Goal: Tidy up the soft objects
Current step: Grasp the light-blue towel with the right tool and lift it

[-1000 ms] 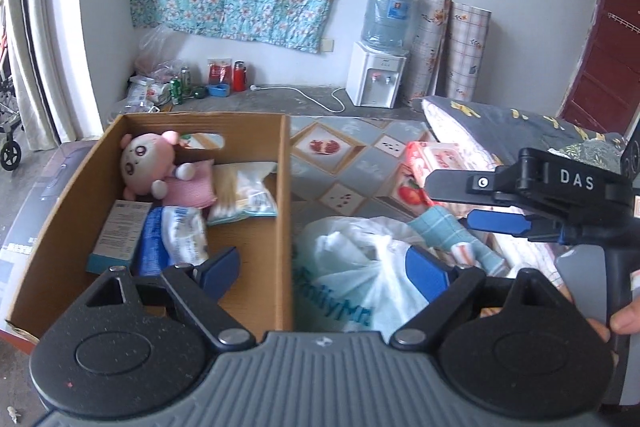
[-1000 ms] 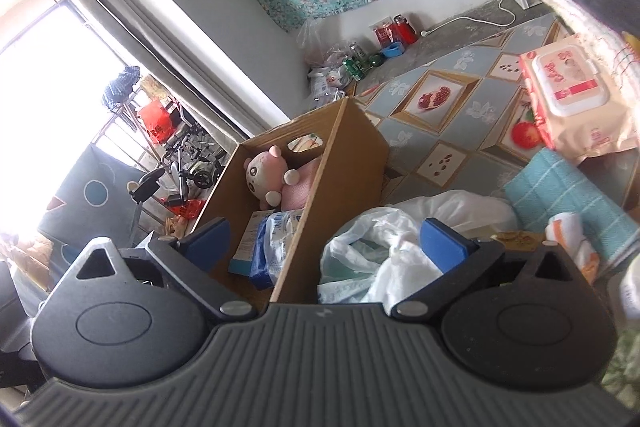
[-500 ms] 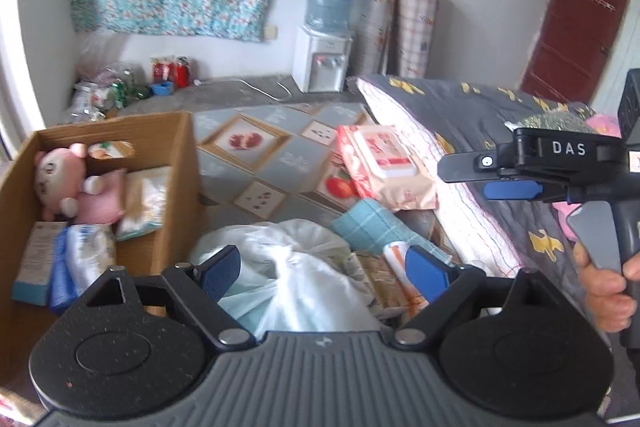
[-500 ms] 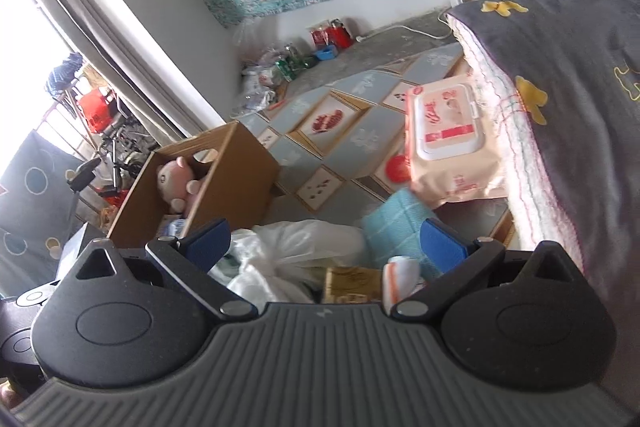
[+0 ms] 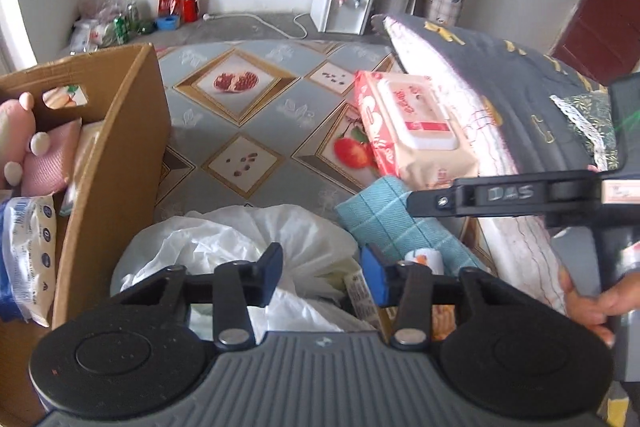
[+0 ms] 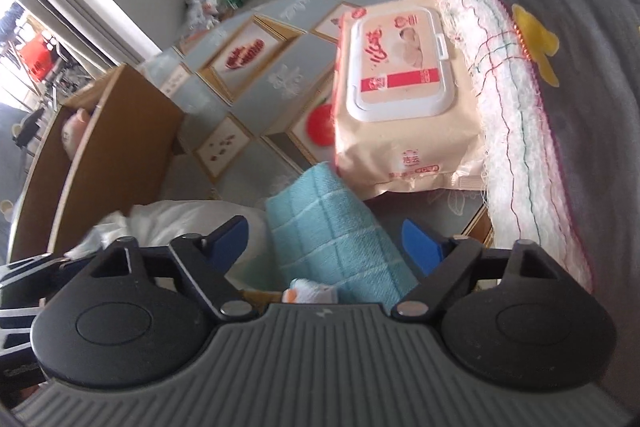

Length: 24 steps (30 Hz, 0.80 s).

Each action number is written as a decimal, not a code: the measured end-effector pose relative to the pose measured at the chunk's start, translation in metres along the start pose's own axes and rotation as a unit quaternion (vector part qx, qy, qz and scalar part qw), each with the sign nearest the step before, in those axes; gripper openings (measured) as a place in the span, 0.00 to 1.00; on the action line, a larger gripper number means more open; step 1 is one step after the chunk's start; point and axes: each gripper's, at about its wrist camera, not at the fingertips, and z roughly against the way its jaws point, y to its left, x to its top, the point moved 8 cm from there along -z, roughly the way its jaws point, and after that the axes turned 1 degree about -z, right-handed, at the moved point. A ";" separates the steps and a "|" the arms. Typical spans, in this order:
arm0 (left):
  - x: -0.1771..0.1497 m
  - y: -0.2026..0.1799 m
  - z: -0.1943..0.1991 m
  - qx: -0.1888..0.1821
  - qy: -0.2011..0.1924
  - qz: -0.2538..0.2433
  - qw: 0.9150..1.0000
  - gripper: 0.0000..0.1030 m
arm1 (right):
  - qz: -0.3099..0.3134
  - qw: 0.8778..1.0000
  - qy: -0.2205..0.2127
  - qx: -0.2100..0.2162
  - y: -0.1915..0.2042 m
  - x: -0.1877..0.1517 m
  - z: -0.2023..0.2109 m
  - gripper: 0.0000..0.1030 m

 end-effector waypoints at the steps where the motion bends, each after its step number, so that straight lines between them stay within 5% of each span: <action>1: 0.001 0.001 -0.003 0.001 0.003 0.004 1.000 0.41 | 0.001 1.000 0.006 -0.003 -0.001 0.000 -0.008 0.77; 9: 0.002 0.003 -0.011 -0.003 0.011 0.005 1.000 0.41 | 0.027 0.999 0.035 -0.015 0.004 -0.004 -0.044 0.63; 14: 0.002 0.002 -0.012 -0.004 0.008 0.003 1.000 0.41 | 0.023 0.999 0.022 -0.015 0.002 0.000 -0.044 0.25; 17: 0.002 -0.001 -0.011 -0.007 0.002 -0.004 1.000 0.43 | 0.016 1.000 0.001 0.001 -0.001 0.001 -0.031 0.16; 24: 0.001 -0.013 -0.003 -0.033 -0.011 -0.015 0.999 0.52 | -0.006 0.997 -0.067 0.037 -0.002 0.008 0.016 0.13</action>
